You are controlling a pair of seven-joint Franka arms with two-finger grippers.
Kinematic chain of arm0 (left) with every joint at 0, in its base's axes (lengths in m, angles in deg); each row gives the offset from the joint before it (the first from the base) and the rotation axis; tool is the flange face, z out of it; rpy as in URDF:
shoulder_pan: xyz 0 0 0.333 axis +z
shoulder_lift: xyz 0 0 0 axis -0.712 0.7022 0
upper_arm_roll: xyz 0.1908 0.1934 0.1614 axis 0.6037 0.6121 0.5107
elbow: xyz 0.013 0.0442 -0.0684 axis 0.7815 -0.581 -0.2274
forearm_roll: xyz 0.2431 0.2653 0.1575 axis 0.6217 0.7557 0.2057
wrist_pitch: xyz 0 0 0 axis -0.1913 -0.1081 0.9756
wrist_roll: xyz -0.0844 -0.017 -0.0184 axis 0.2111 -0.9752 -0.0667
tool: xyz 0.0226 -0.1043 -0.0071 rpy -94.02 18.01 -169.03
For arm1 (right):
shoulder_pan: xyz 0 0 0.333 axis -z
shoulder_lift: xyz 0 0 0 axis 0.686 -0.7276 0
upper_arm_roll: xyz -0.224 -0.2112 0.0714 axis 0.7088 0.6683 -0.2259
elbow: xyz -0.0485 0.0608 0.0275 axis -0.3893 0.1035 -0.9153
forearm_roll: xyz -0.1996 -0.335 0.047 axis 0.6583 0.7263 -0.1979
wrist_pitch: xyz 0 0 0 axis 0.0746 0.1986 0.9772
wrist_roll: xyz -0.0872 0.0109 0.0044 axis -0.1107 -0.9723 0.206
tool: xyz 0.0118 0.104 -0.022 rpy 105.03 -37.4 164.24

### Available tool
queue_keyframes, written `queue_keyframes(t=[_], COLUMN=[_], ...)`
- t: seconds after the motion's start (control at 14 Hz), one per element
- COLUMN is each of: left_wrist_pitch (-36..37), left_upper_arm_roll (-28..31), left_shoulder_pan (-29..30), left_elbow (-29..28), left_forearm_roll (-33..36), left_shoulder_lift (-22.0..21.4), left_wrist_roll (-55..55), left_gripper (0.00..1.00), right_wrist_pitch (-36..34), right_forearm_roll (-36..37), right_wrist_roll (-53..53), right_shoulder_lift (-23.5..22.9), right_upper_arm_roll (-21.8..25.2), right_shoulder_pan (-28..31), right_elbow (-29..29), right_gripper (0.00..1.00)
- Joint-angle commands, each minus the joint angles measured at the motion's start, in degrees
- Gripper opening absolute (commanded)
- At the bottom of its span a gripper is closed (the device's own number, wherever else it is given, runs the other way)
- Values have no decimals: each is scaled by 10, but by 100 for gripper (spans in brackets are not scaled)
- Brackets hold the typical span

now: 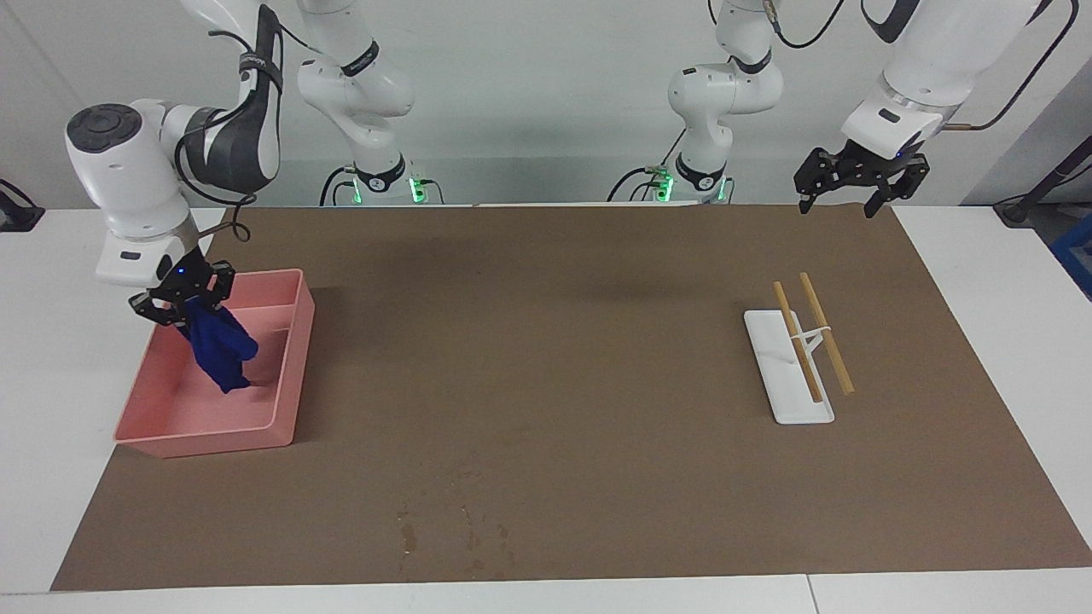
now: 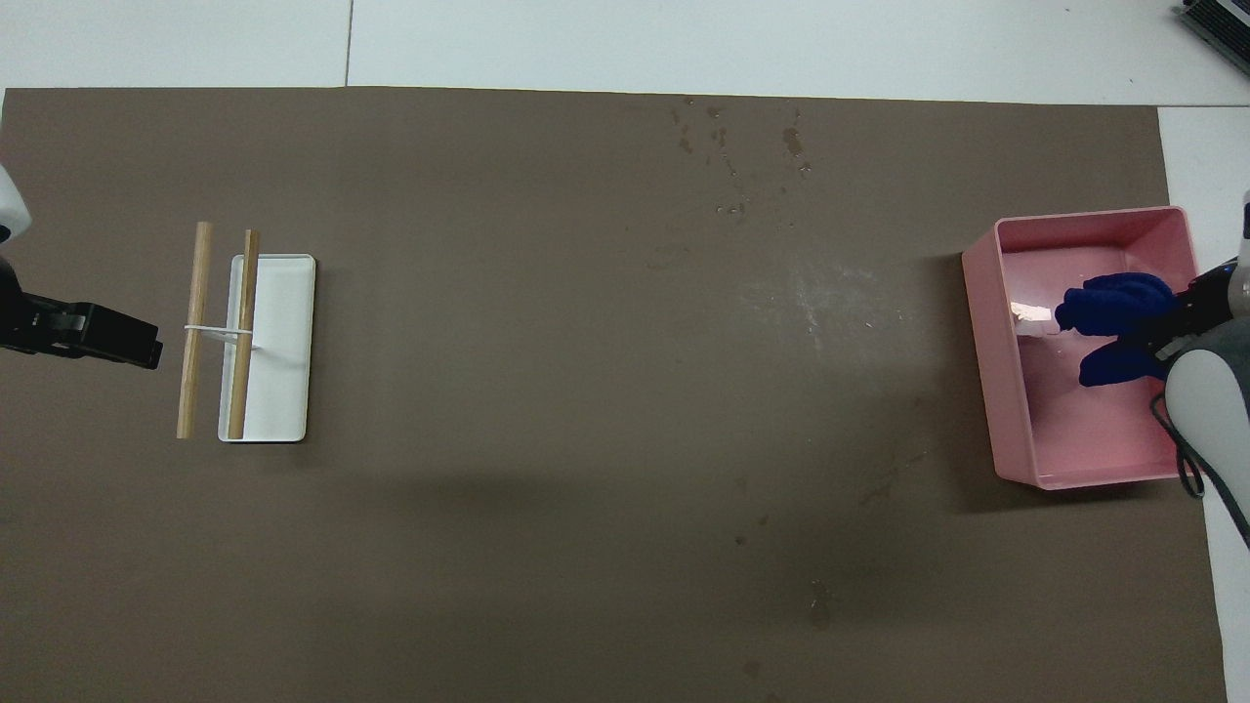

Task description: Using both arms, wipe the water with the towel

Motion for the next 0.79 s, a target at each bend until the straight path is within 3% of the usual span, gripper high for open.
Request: queue_keyframes(t=[0.0,0.21,0.43,0.72], left_wrist_pitch=[-4,-5,-5,-4], left_upper_arm_roll=[1,1,1,1], left_shoulder_pan=[1,1,1,1], left_elbow=[-19,-19,-19,-19], left_forearm_roll=[-2,-2,-2,-2], left_shoulder_lift=[-17,-17,-17,-17], left_wrist_roll=[-6,-6,-6,-6], left_gripper=[100,100,100,100], right_wrist_pitch=[-26,-117,-256,-276], right_forearm_roll=[-34,-50,-85,-90], right_wrist_roll=[-1,-53,-148,-179], right_shoulder_lift=[10,14,16,36], right_upper_arm_roll=[-7,-12,-41,-76], right_shoulder_pan=[10,1,1,0], right_elbow=[-20,-96,-218,-242], right_gripper=[100,100,100,100])
